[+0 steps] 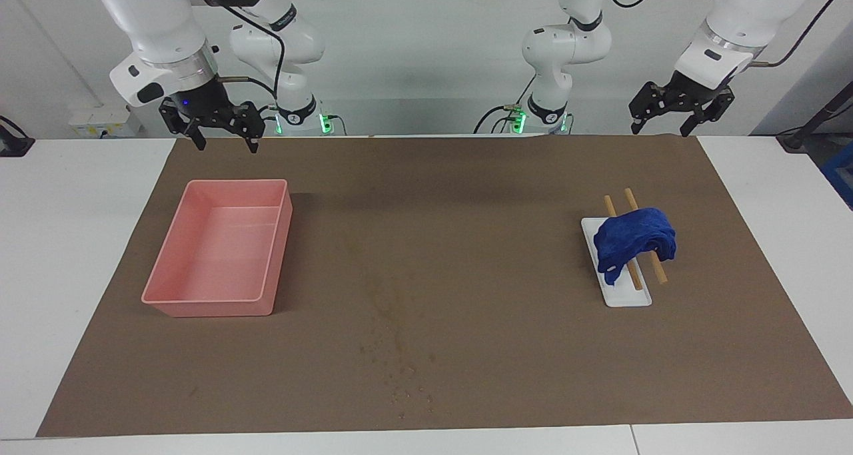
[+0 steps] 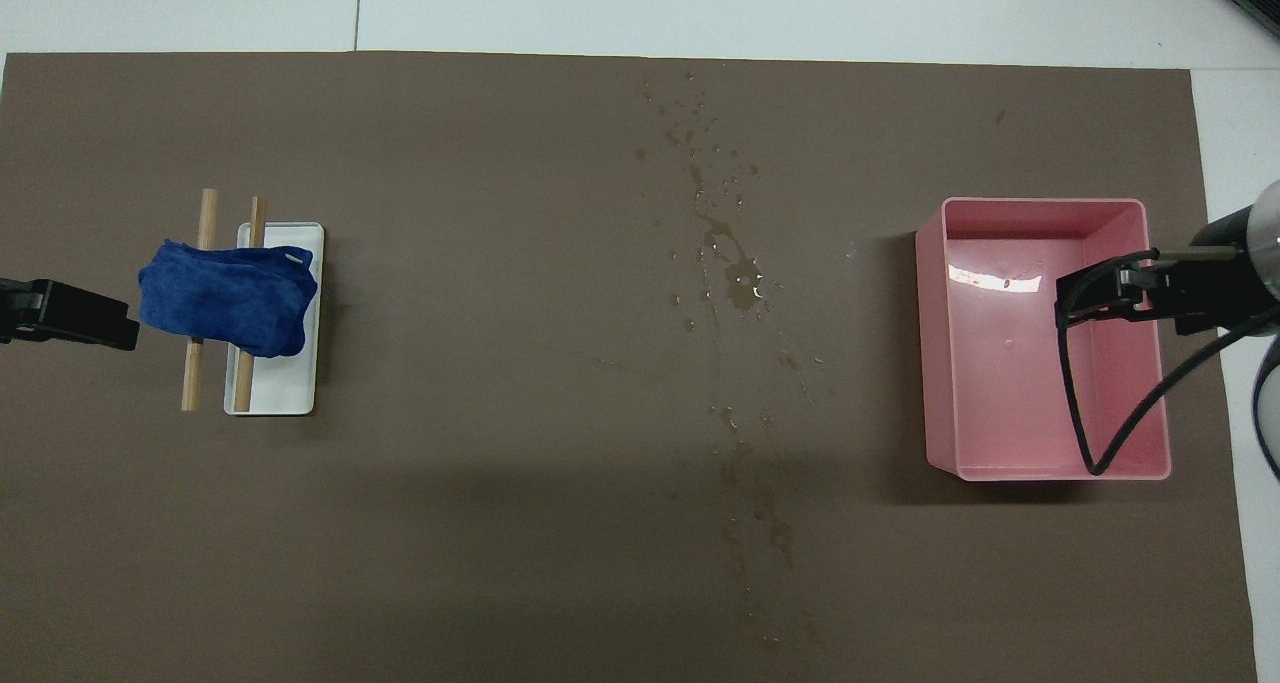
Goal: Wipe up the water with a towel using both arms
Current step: 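Move the left gripper toward the blue towel on the rack, then grasp the blue towel with the left gripper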
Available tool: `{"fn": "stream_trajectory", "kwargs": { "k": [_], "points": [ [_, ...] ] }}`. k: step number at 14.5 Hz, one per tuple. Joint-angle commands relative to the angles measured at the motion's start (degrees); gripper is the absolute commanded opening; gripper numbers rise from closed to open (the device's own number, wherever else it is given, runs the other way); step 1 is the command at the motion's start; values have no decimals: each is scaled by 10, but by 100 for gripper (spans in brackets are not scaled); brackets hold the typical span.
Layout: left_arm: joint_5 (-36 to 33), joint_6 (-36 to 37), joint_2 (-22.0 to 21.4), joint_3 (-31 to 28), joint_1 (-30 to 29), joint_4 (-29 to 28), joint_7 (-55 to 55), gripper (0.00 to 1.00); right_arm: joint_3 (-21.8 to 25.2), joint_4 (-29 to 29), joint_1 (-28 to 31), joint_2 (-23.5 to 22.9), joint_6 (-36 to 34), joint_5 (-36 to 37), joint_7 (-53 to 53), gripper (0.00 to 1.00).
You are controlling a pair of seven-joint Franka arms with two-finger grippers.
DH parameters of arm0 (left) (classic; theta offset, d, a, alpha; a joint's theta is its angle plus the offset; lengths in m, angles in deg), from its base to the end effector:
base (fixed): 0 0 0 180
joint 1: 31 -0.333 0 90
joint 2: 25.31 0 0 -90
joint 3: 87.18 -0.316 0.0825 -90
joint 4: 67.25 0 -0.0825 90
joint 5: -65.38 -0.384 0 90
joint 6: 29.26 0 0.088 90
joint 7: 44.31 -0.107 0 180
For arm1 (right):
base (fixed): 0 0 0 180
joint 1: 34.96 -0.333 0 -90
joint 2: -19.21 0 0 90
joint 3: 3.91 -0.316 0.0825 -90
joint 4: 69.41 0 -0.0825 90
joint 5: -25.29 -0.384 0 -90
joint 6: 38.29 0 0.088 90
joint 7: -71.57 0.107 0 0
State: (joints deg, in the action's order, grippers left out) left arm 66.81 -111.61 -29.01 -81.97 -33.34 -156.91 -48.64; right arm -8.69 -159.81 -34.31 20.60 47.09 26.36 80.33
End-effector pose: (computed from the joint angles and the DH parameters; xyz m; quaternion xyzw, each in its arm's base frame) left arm 0.5195 -0.0307 0.6506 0.9974 -0.0638 -0.0315 0.0099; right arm 0.5371 0.0372 0.6277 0.9986 -0.0409 -0.0304 0.0138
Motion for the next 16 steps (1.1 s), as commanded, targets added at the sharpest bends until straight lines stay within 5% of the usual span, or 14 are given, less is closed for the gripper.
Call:
{"fn": "stream_trajectory", "kwargs": {
  "k": [1,5,10,16],
  "points": [
    [7,-4,1,-5,6,2,-8,100,-3,-13,9,11,4,-13,-9,100],
    [7,-28,0,-5,6,-9,-4,100,-3,-13,10,11,4,-13,-9,100],
    [3,-183,-25,-5,-1,-112,11,100,-3,-14,9,11,4,-13,-10,100],
    [-34,-330,36,-5,-19,-155,20,100,-3,-13,10,11,4,-13,-11,100]
  ]
}}
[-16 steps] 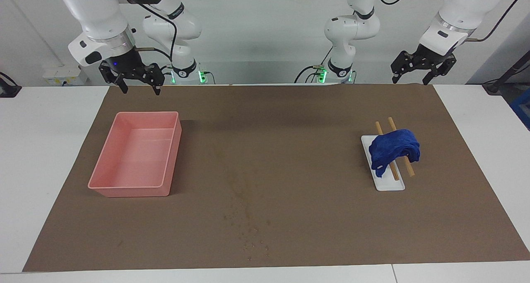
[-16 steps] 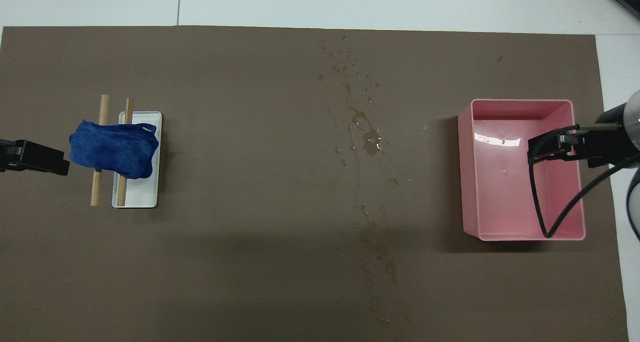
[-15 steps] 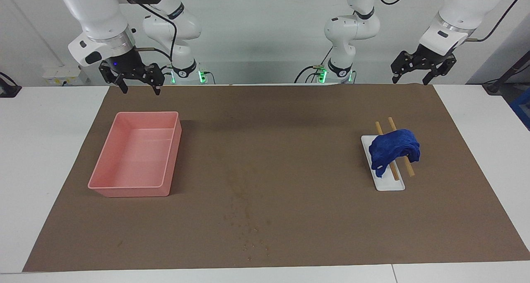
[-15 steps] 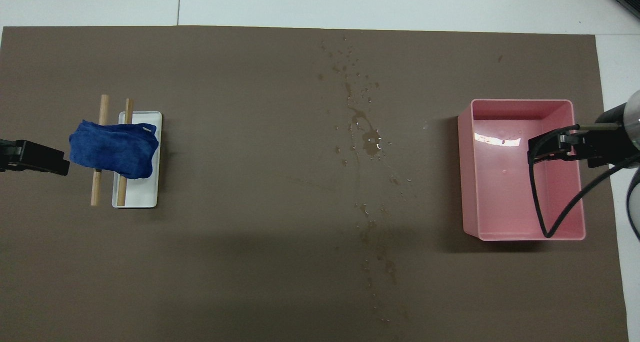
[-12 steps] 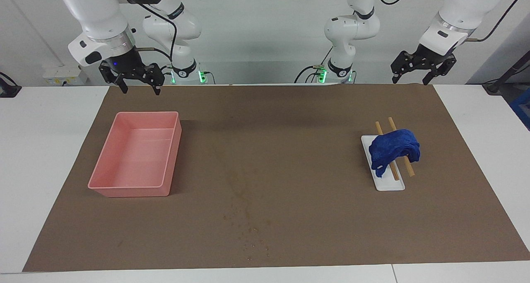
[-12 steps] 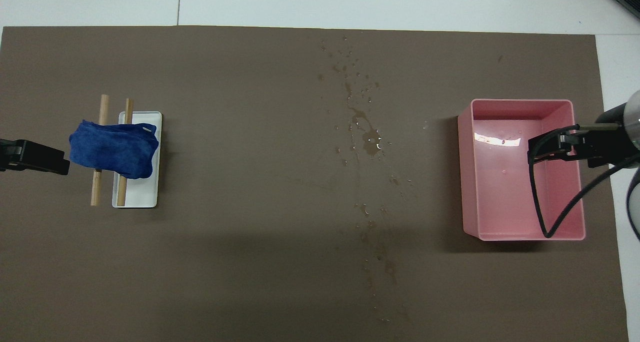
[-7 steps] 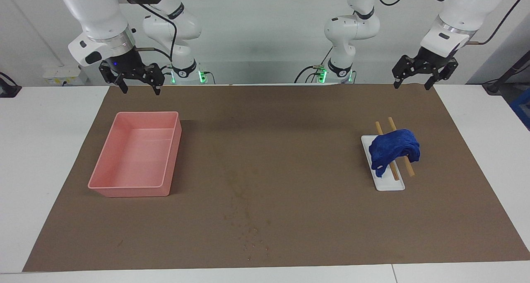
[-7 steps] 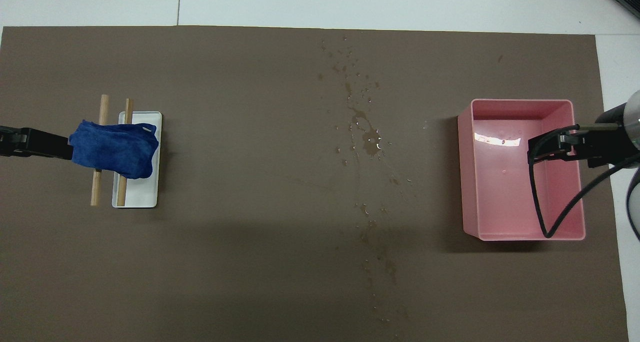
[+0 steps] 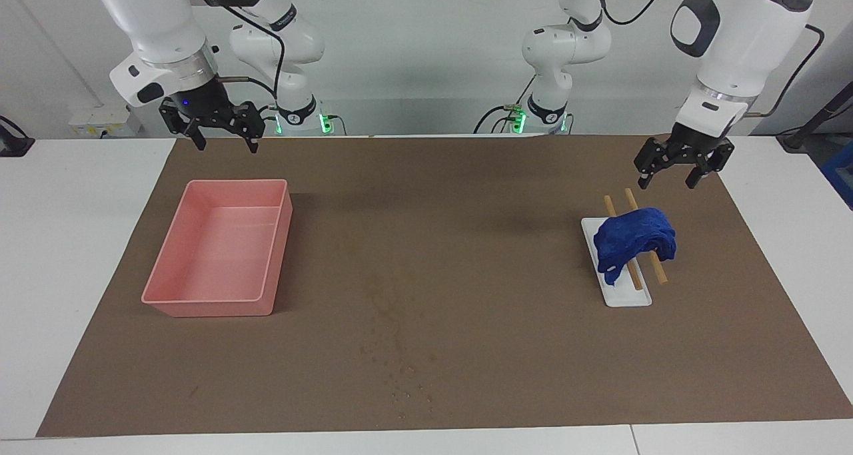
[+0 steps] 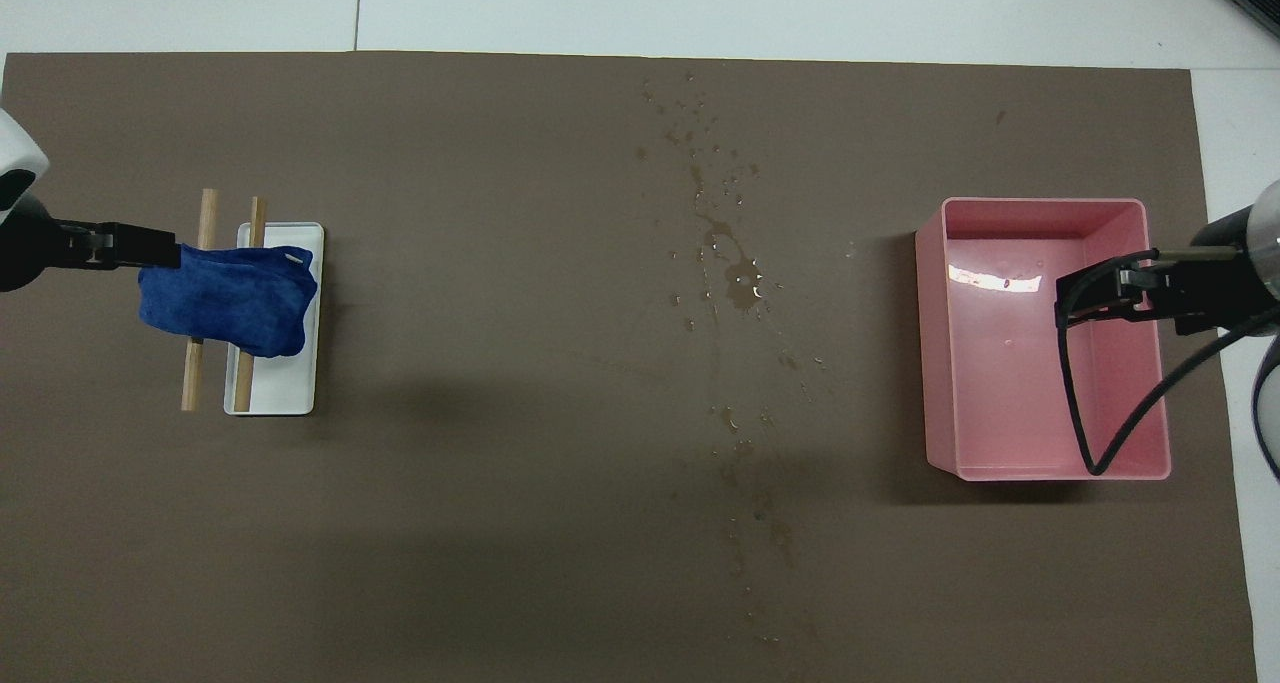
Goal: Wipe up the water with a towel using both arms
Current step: 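Grasp the blue towel with the left gripper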
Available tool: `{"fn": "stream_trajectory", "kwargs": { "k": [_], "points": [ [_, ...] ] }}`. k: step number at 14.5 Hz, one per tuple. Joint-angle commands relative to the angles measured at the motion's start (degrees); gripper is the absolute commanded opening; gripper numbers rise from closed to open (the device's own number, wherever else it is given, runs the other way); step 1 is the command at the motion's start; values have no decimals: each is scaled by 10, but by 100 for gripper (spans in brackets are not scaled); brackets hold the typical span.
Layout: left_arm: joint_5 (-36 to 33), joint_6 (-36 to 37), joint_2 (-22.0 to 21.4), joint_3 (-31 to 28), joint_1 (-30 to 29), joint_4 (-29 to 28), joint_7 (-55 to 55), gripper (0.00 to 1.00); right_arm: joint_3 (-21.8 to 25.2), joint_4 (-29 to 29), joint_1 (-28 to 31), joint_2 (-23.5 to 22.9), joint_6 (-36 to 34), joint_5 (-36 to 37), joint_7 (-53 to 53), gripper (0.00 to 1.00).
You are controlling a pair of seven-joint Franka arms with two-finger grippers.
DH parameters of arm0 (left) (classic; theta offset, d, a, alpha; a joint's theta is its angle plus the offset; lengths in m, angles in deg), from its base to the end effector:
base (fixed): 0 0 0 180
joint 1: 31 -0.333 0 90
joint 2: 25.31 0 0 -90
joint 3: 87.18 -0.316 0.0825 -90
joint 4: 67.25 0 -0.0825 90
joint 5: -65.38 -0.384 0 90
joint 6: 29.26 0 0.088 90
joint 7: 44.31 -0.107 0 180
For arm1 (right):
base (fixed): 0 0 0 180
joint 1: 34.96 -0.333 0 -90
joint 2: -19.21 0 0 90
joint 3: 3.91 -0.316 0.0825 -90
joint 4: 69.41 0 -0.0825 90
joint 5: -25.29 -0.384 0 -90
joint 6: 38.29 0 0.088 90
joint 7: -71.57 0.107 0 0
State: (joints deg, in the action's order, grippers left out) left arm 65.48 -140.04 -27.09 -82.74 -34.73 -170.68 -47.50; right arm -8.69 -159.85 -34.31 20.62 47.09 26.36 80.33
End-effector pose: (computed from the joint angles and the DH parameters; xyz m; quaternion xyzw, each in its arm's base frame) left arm 0.5692 -0.0077 0.5629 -0.9963 0.0338 -0.0795 0.0021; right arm 0.5370 0.0372 0.6275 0.9986 -0.0409 -0.0305 0.0139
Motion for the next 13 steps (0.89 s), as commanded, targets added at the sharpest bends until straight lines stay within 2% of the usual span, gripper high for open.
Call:
{"fn": "stream_trajectory", "kwargs": {
  "k": [1,6,10,13],
  "points": [
    [-27,-68,27,2,-10,-26,15,100,-3,-12,9,11,4,-13,-10,100],
    [-71,-179,38,2,-21,-100,53,100,-3,-12,9,11,4,-13,-10,100],
    [-72,-182,43,2,-11,-113,110,100,-3,-12,9,11,4,-13,-9,100],
    [-72,-213,36,2,-11,-149,113,100,-3,-12,9,11,4,-13,-9,100]
  ]
}}
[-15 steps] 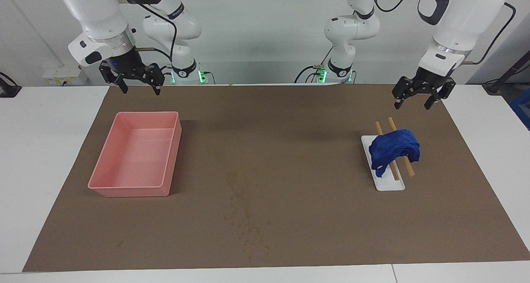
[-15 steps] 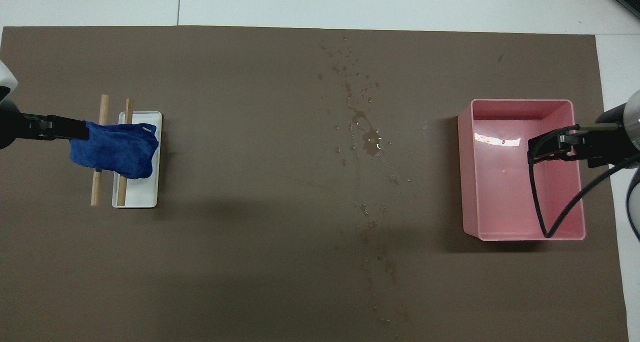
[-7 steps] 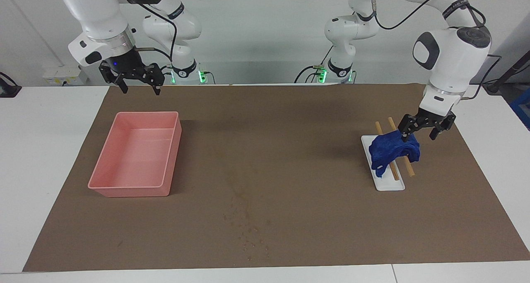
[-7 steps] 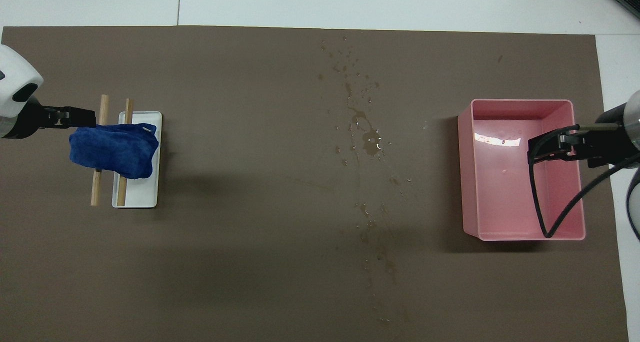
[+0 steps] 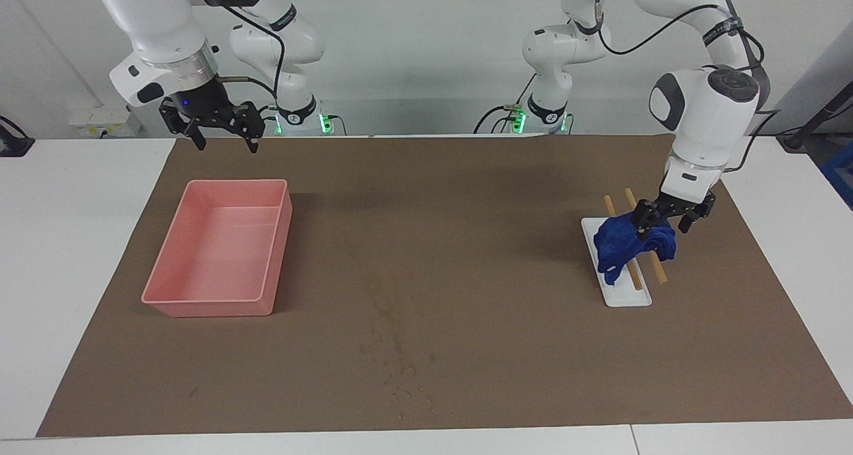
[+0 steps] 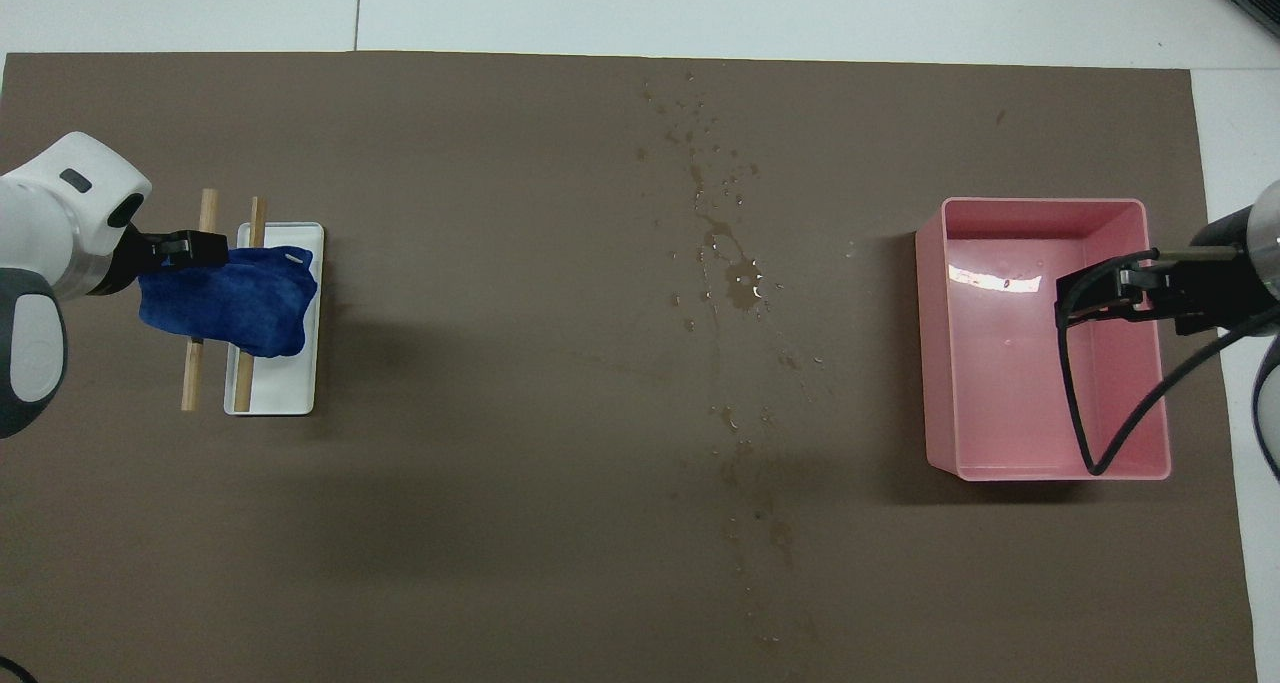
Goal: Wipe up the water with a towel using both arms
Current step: 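Grasp the blue towel with the left gripper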
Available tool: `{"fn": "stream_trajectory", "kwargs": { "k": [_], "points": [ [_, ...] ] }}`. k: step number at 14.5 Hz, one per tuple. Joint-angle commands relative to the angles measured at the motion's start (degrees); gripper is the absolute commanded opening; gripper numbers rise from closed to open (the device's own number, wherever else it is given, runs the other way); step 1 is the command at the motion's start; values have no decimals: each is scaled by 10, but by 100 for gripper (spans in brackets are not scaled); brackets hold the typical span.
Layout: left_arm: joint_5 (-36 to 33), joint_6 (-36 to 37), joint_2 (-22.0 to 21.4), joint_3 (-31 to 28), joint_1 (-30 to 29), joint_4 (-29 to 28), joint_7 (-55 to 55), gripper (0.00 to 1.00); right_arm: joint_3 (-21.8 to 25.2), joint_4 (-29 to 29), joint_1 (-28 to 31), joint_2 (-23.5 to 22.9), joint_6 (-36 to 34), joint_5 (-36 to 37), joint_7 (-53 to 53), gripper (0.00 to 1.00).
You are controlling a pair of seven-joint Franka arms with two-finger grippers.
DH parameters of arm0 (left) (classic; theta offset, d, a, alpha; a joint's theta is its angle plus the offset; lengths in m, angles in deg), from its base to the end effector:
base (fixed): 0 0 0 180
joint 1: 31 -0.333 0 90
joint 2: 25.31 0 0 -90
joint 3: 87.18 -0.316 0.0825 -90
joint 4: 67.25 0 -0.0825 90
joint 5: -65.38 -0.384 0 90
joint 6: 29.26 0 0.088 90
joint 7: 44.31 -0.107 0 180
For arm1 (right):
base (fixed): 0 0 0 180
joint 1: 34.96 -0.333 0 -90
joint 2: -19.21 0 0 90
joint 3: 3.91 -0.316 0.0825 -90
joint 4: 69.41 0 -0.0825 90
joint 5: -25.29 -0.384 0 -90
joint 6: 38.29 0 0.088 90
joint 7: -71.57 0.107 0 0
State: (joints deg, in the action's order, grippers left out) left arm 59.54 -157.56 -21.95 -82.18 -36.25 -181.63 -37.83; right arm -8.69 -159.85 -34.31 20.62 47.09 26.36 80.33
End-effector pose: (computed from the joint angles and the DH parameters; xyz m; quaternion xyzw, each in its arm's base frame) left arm 0.5853 0.0062 0.4491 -0.9945 -0.0310 -0.0941 0.0351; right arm 0.5370 0.0372 0.6275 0.9986 -0.0409 -0.0305 0.0139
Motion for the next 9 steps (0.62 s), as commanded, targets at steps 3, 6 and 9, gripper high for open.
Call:
{"fn": "stream_trajectory", "kwargs": {
  "k": [3,6,9],
  "points": [
    [-13,-45,-15,-3,4,-44,17,45,-1,-12,11,10,5,-13,-10,100],
    [-13,-32,-12,-3,3,-30,17,0,-1,-12,10,10,5,-13,-10,100],
    [-12,45,4,-2,4,33,18,0,-1,-13,10,11,6,-13,-9,100]
  ]
}}
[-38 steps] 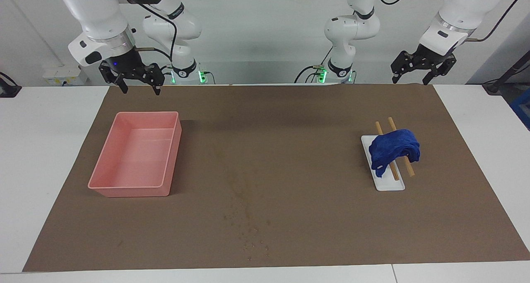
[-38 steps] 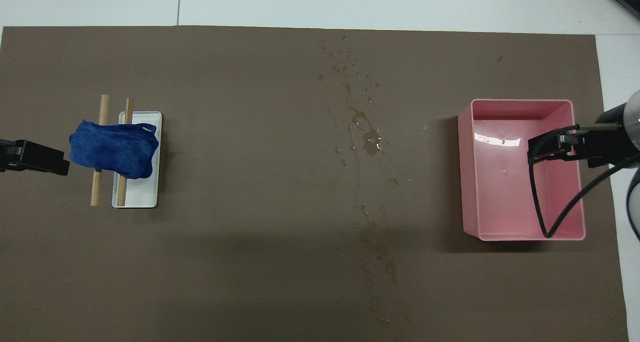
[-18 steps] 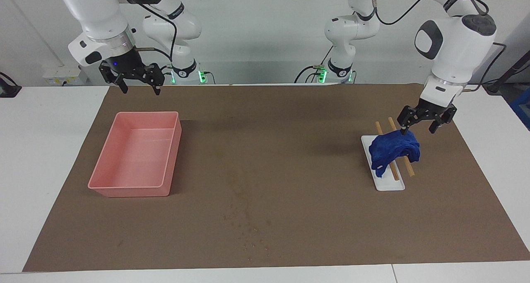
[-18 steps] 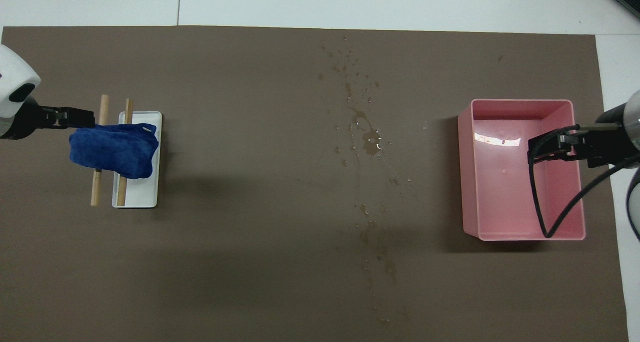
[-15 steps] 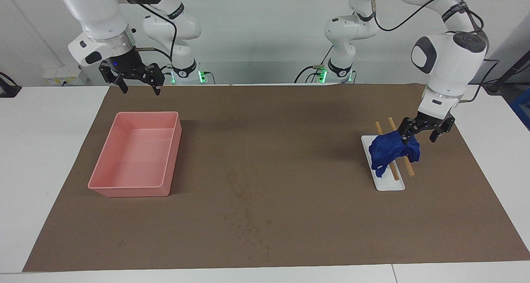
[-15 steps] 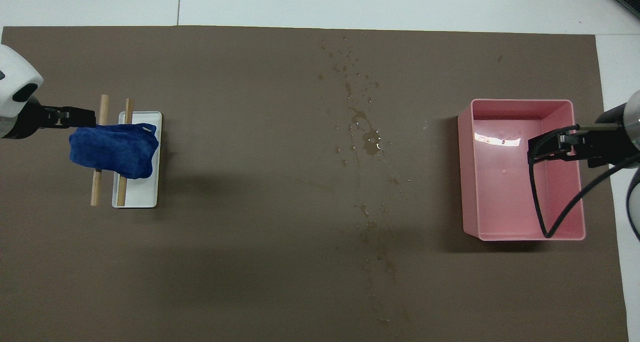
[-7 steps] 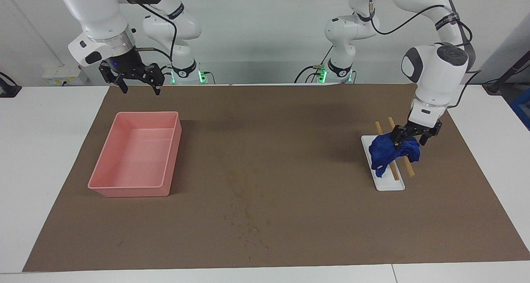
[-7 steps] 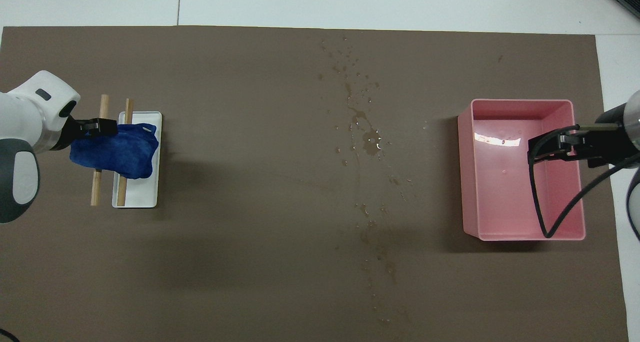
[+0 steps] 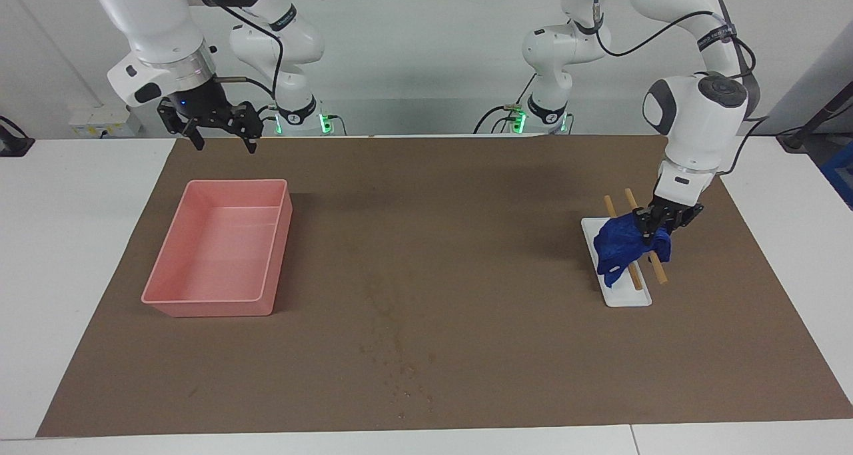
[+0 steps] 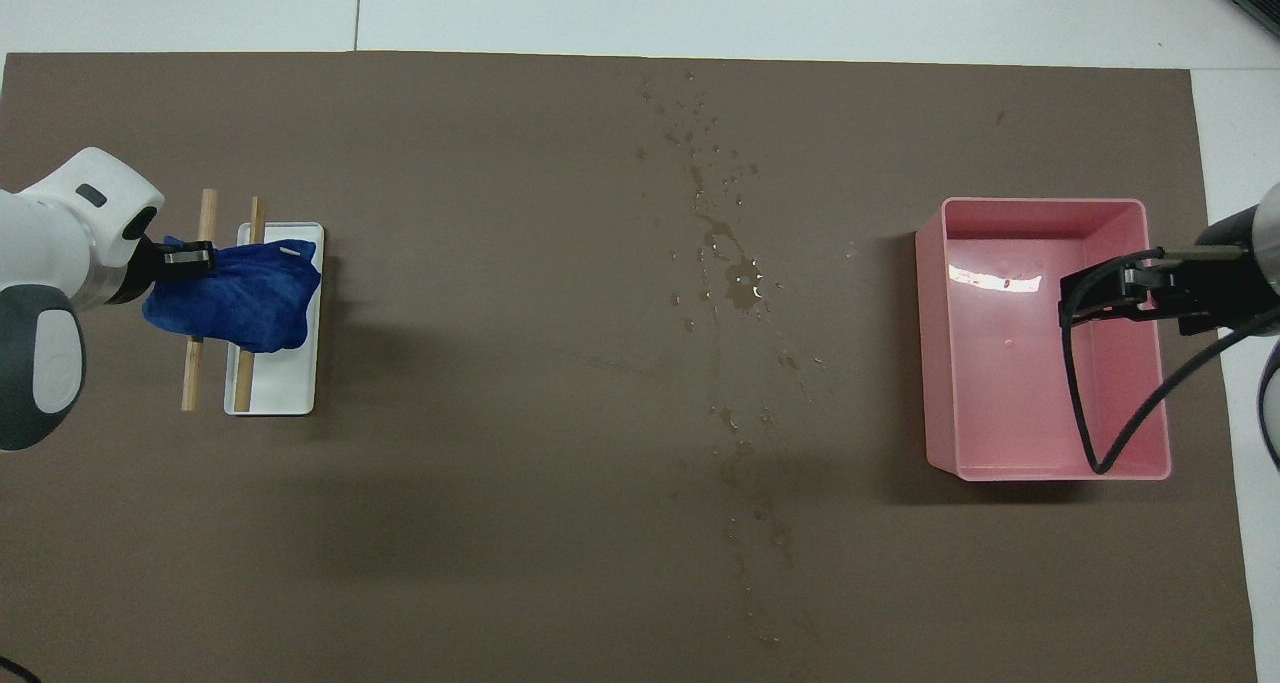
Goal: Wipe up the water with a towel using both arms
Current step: 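Grasp the blue towel with the left gripper, then lift the towel with the left gripper while the right gripper approaches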
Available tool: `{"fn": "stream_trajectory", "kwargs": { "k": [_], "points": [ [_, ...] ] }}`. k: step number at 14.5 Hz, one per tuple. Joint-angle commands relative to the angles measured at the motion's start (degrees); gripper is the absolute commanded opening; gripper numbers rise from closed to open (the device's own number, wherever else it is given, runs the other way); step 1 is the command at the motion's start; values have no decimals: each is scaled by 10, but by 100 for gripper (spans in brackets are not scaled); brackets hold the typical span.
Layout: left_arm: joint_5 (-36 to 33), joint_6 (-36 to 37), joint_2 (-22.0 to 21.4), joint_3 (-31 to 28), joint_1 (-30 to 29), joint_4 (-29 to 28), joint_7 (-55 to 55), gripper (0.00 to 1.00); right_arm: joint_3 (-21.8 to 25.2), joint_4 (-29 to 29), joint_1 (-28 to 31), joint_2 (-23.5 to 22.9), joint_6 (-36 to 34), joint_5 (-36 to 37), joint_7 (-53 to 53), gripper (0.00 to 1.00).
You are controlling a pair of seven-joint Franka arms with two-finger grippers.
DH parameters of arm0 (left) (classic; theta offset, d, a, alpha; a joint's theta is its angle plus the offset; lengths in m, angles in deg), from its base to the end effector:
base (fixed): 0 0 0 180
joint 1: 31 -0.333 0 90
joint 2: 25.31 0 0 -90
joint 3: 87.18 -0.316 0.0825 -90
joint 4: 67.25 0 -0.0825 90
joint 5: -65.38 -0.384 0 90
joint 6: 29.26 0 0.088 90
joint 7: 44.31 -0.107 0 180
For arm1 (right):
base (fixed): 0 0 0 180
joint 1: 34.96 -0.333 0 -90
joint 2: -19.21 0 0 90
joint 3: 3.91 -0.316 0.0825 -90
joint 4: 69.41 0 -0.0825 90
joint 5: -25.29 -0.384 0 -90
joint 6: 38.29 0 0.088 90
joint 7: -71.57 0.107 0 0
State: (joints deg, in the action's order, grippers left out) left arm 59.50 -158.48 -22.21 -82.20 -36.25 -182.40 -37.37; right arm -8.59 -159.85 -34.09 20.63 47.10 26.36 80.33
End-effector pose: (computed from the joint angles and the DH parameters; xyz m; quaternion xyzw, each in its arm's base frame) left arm 0.5836 0.0062 0.4469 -0.9940 -0.0344 -0.0978 0.0347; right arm 0.5372 0.0342 0.6276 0.9985 -0.0437 -0.0304 0.0137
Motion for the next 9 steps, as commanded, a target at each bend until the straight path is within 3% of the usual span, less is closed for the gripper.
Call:
{"fn": "stream_trajectory", "kwargs": {
  "k": [1,3,5,9],
  "points": [
    [-7,89,13,-2,5,66,21,0,-2,-13,8,11,6,-13,-9,100],
    [10,157,16,0,6,106,95,0,-2,-12,8,11,6,-13,-9,100],
    [89,207,18,-1,6,130,202,0,-2,-12,6,10,6,-13,-9,100],
    [210,272,-5,0,6,133,355,0,-6,-11,0,11,3,-25,-4,100]
  ]
}}
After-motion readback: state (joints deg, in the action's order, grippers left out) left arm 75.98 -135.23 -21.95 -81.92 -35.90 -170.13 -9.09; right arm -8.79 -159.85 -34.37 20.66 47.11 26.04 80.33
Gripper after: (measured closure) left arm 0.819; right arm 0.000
